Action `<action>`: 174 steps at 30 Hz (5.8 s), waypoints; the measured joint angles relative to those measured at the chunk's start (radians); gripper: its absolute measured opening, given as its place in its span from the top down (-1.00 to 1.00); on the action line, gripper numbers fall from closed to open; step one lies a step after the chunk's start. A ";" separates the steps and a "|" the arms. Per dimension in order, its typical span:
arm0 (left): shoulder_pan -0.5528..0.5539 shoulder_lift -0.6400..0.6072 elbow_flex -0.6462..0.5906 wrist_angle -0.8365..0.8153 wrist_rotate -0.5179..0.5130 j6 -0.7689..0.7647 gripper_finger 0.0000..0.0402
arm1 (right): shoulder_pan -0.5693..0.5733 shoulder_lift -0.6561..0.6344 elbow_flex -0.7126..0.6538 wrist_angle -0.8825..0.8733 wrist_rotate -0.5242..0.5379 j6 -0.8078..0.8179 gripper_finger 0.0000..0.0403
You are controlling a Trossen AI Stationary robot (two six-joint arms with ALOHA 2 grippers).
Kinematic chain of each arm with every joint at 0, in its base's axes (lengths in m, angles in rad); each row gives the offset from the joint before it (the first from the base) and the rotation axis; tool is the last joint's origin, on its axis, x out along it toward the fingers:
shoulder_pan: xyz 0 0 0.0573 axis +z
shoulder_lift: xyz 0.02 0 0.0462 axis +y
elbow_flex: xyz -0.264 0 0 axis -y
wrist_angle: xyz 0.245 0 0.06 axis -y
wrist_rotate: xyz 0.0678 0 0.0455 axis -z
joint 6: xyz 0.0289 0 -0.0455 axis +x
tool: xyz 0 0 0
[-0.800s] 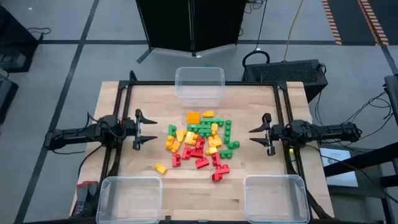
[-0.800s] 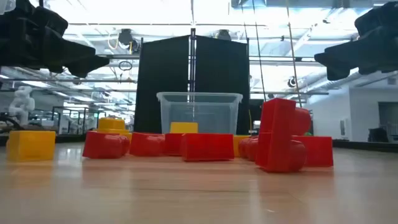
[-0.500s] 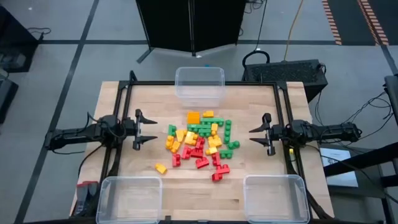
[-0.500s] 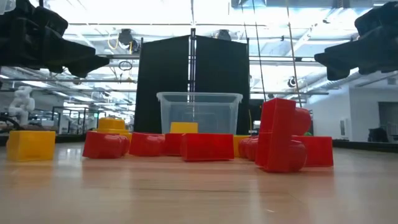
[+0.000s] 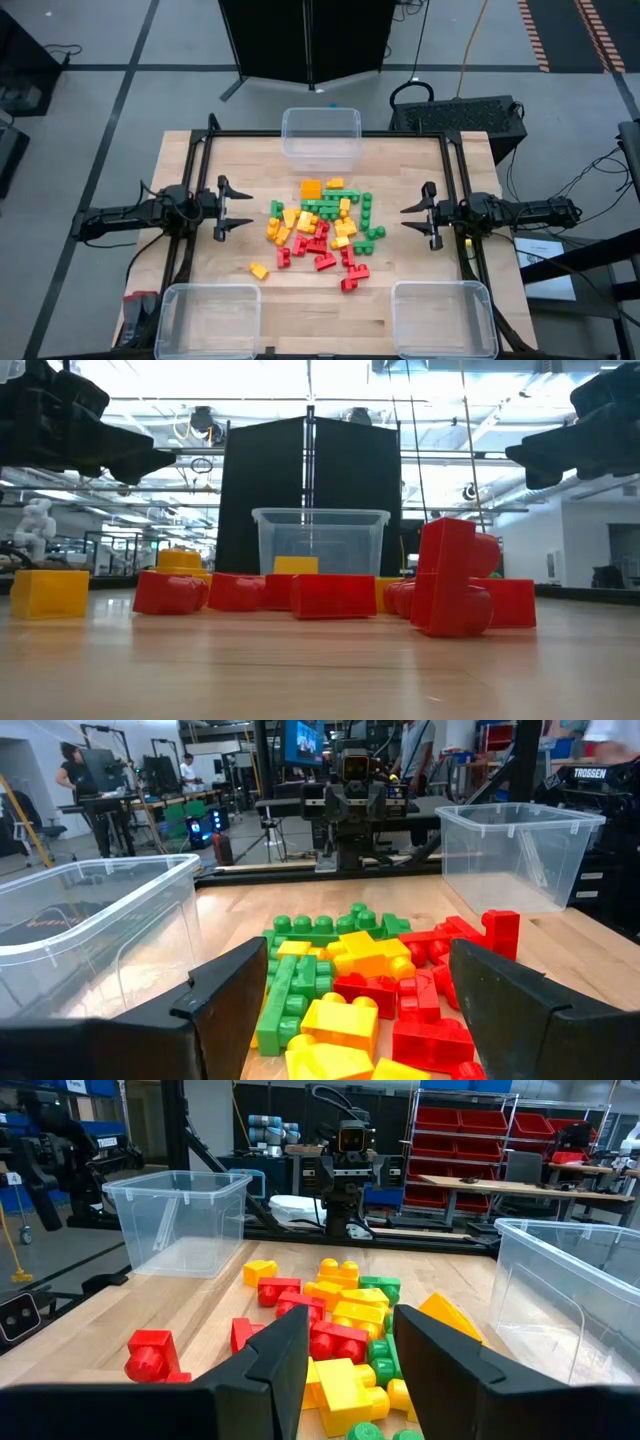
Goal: Sort blocks
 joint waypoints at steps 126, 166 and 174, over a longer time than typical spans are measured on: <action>-0.002 0.428 0.889 -0.544 -0.328 -0.471 -0.43 | -0.007 1.588 1.293 -1.125 -0.057 0.196 -0.40; -0.002 0.427 0.888 -0.618 -0.356 -0.473 -0.43 | -0.022 1.632 0.812 -0.622 -0.009 0.234 0.42; -0.002 0.427 0.888 -0.618 -0.356 -0.473 -0.43 | -0.022 1.622 0.844 -0.670 -0.004 0.353 0.42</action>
